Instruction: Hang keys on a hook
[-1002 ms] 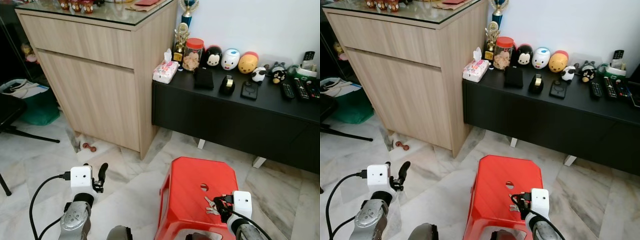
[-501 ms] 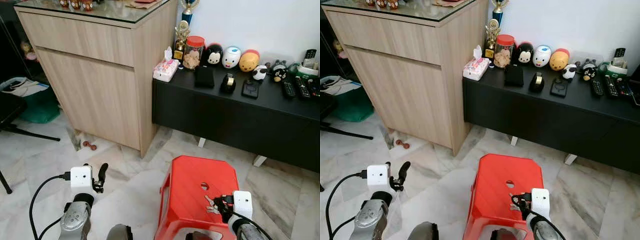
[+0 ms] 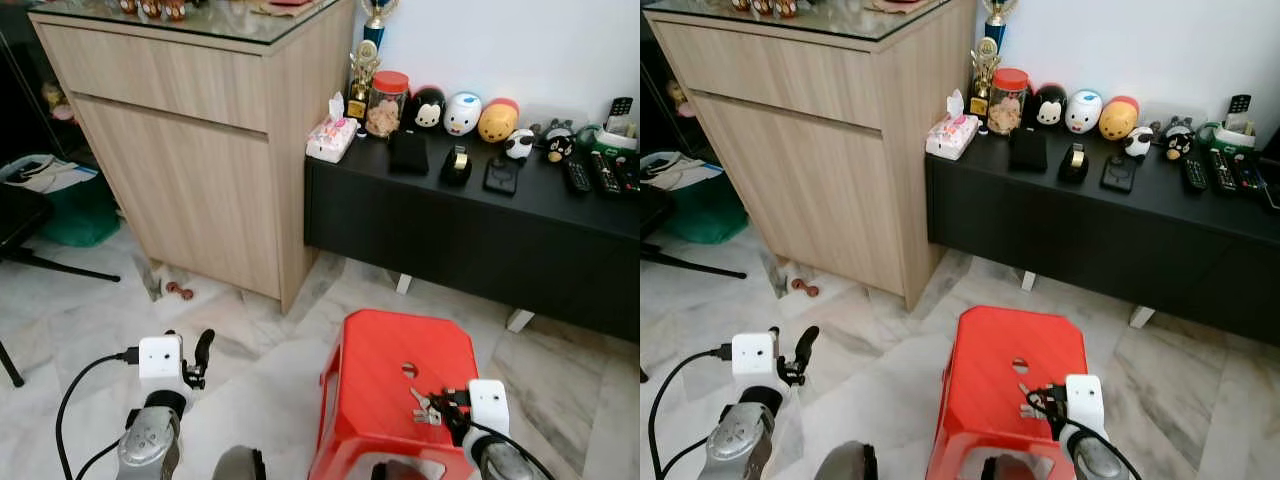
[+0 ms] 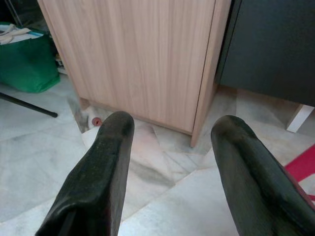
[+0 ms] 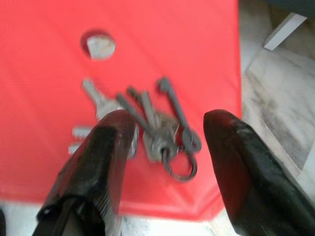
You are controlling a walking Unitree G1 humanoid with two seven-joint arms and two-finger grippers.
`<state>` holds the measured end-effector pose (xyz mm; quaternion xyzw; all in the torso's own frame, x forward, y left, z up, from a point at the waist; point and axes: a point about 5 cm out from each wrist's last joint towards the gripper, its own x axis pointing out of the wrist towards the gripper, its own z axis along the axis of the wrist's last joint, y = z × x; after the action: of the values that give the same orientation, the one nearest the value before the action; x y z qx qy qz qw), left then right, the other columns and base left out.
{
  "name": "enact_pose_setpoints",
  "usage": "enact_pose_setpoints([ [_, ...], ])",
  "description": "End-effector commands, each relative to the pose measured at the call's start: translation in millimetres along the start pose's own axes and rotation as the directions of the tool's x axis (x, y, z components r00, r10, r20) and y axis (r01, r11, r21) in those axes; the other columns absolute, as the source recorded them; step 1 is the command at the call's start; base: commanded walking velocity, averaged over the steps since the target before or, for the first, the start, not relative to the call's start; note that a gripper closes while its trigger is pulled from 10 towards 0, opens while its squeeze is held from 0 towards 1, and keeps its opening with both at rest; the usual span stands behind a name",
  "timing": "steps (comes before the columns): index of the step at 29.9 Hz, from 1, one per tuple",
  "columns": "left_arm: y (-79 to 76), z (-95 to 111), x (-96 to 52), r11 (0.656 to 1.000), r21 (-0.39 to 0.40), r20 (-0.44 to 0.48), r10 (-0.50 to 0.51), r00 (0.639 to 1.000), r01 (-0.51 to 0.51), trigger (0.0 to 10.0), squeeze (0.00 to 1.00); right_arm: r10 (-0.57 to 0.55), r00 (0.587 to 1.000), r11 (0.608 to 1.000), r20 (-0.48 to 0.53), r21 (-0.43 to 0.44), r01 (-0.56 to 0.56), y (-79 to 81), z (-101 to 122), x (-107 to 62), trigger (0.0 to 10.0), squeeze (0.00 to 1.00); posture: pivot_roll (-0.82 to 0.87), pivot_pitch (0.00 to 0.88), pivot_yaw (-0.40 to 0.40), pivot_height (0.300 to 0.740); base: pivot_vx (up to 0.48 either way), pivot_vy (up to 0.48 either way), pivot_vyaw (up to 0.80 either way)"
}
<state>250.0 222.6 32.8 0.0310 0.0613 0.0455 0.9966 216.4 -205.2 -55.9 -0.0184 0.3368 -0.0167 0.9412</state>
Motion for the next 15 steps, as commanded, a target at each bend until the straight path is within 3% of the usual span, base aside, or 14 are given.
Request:
enact_pose_setpoints([
  [1,0.9,-1,-1.8,1.000,0.010,-0.011,-0.007,1.000,0.007,10.0,0.00,-0.010,0.999,0.999,-0.040,-0.032,0.009,-1.4,-7,-1.6,10.0,0.00,0.00,0.000,-0.063,0.610,0.000,0.000,0.00],
  [5,1.9,-2,-3.3,1.000,0.012,-0.014,-0.006,1.000,0.006,10.0,0.00,-0.013,0.999,0.998,-0.047,-0.068,0.009,-3.2,-5,-0.6,10.0,0.00,0.00,0.000,-0.059,0.610,0.000,0.000,0.00],
  [9,3.0,-3,-4.6,1.000,0.017,-0.021,-0.009,1.000,0.009,10.0,0.00,-0.016,0.999,0.976,-0.039,-0.220,0.007,-5.8,2,1.7,10.0,0.00,-0.01,0.000,-0.048,0.610,0.000,0.000,0.00],
  [13,4.0,-1,-3.7,1.000,0.024,-0.020,-0.014,1.000,0.015,10.0,0.00,-0.005,1.000,0.961,-0.014,-0.275,0.001,-7.4,12,4.8,10.0,0.00,-0.01,0.000,-0.042,0.610,0.000,0.000,0.00],
  [15,3.7,0,-3.1,0.999,0.028,-0.018,-0.017,1.000,0.018,10.0,0.00,0.010,1.000,0.966,-0.009,-0.257,-0.012,-5.8,15,5.8,10.0,0.00,-0.01,0.000,-0.039,0.610,0.000,0.000,0.00],
])
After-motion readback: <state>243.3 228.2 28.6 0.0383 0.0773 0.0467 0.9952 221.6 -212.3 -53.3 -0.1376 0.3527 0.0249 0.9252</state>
